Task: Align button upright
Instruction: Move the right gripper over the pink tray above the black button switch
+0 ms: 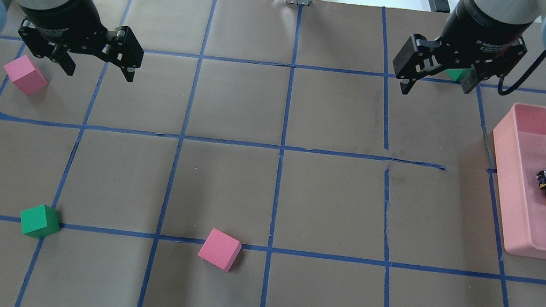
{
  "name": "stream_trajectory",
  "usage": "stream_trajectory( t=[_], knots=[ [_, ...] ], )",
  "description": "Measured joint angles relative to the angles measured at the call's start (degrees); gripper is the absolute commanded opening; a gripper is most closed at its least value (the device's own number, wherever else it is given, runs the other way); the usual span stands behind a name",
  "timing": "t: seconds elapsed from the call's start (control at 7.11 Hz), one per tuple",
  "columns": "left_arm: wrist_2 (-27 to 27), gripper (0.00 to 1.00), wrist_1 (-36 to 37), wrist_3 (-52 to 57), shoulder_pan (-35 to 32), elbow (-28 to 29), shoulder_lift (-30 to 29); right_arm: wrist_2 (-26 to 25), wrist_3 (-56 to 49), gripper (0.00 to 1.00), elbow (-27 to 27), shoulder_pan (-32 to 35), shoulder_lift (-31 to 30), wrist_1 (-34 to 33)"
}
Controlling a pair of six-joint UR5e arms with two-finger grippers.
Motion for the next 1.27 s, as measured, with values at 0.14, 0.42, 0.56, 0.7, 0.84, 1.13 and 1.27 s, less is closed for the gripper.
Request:
stream_trajectory(
  t=[0.14, 0.42, 0.56, 0.7, 0.84, 1.13, 1.27],
  knots=[
    [0.03, 1.00, -0.02, -0.01, 0.00, -0.03, 0.03, -0.17, 0.05, 1.00, 0.10, -0.20, 0.03, -0.03],
    [-0.13, 1.00, -0.03, 0.01, -0.01, -0.05, 0.14, -0.47, -1.92, 1.00, 0.23, -3.34, 0.62, -0.26],
    [-0.01, 1.00, -0.03, 0.05, -0.01, -0.09, 0.11, -0.62, -3.86, 1.00, 0.29, -7.65, 1.09, -0.27],
    [0.22, 1.00, 0.07, 0.07, 0.00, -0.12, -0.02, -0.70, -7.31, 1.00, 0.43, -13.80, 2.35, -0.35],
    [0.29, 1.00, 0.31, 0.07, 0.00, -0.13, -0.16, -0.68, -12.57, 1.00, 0.84, -20.58, 5.31, -1.04],
    [0.31, 1.00, 0.54, 0.04, -0.01, -0.14, -0.23, -2.36, -22.78, 1.00, 3.17, -30.68, 12.84, -10.50],
    [0.34, 1.00, 0.57, 0.05, -0.01, -0.14, -0.24, -3.27, -25.35, 1.00, 5.65, -33.55, 15.60, -16.84]
  ],
)
